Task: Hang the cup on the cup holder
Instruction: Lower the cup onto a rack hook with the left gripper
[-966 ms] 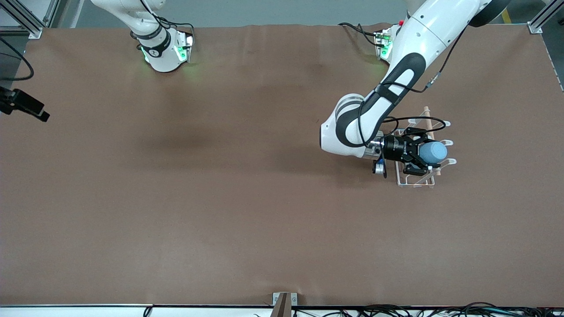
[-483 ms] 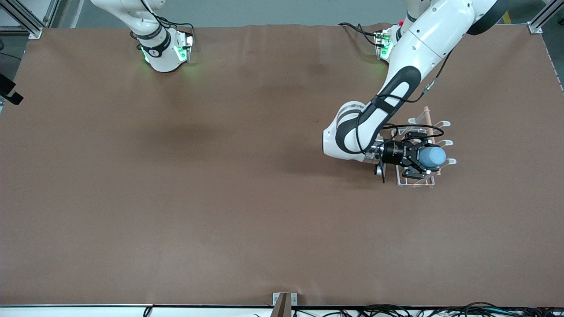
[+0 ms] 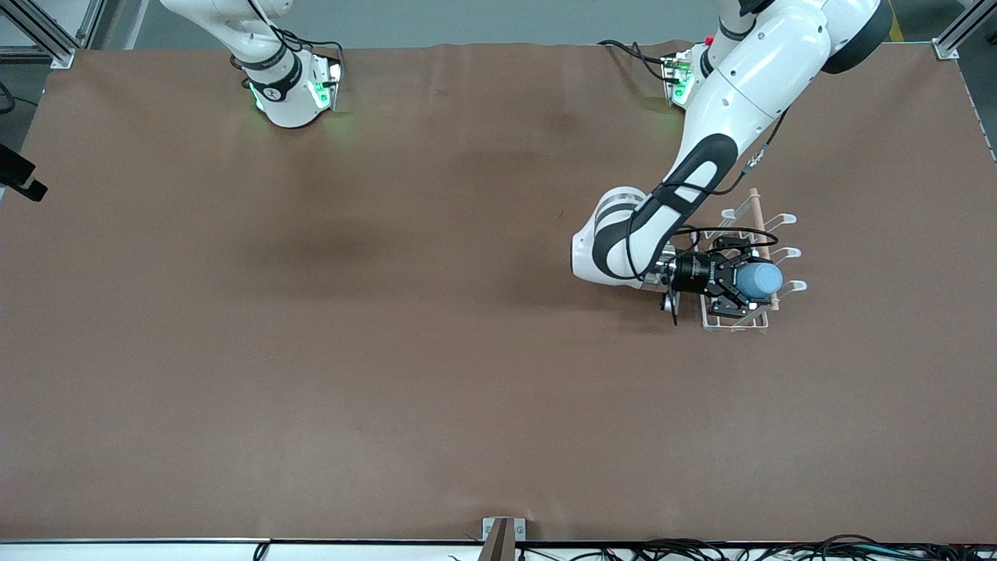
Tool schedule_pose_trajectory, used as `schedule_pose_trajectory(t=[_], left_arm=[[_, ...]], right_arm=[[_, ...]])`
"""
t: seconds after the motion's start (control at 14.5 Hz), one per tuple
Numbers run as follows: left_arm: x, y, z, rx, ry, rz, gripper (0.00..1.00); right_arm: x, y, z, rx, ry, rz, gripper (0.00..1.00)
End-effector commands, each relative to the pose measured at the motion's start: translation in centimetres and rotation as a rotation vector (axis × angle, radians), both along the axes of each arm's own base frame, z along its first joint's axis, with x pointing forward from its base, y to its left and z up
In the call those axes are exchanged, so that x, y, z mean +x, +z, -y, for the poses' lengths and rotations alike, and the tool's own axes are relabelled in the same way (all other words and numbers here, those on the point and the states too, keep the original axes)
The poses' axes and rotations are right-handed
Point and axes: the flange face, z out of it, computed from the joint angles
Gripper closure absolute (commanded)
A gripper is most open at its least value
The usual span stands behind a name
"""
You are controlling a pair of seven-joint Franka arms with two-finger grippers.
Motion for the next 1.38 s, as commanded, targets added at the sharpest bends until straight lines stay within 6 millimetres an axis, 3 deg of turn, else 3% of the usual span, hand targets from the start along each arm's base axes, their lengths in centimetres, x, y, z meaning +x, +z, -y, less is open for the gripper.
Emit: schedule_pose_trajectory(t=[0.0, 0.14, 0.28, 0.48, 0.55, 0.69, 1.03, 1.17, 1.31], left_arm=[[-0.2, -1.6, -0.5, 0.037, -0.002, 0.024, 0.95], [-0.4, -2.4, -0.5, 0.039, 0.000, 0.020, 0.91], [-0.2, -2.2, -0.5, 0.033, 0.003, 0.036, 0.66], [0.5, -1.0, -0.1, 0.014, 0.022, 0.094, 0.13], [0.7, -0.7, 0.0, 0.015, 0.026, 0.106, 0.06], [0.8, 0.1, 0.1, 0.020, 0.034, 0.114, 0.00], [1.1, 3.3, 0.6, 0.004, 0.119, 0.160, 0.00], [1.8, 6.4, 0.9, -0.061, 0.180, 0.192, 0.00], [3.5, 11.3, 0.7, -0.147, 0.249, 0.272, 0.00]], right_arm=[[-0.1, 0.5, 0.5, -0.008, 0.009, -0.007, 0.00], [0.0, 0.4, 0.2, -0.011, 0.004, -0.003, 0.00], [-0.1, 0.5, 0.1, -0.007, 0.003, -0.005, 0.00], [0.1, 0.3, -1.1, -0.008, 0.023, -0.008, 0.00], [0.1, 0.3, -1.1, -0.007, 0.023, -0.008, 0.00], [0.3, 0.1, -0.6, -0.015, 0.028, -0.017, 0.00], [0.4, 0.7, -1.4, -0.024, 0.040, -0.007, 0.00], [0.4, 0.7, -1.2, -0.023, 0.036, -0.006, 0.00], [0.3, 0.7, -1.2, -0.020, 0.035, -0.005, 0.00]])
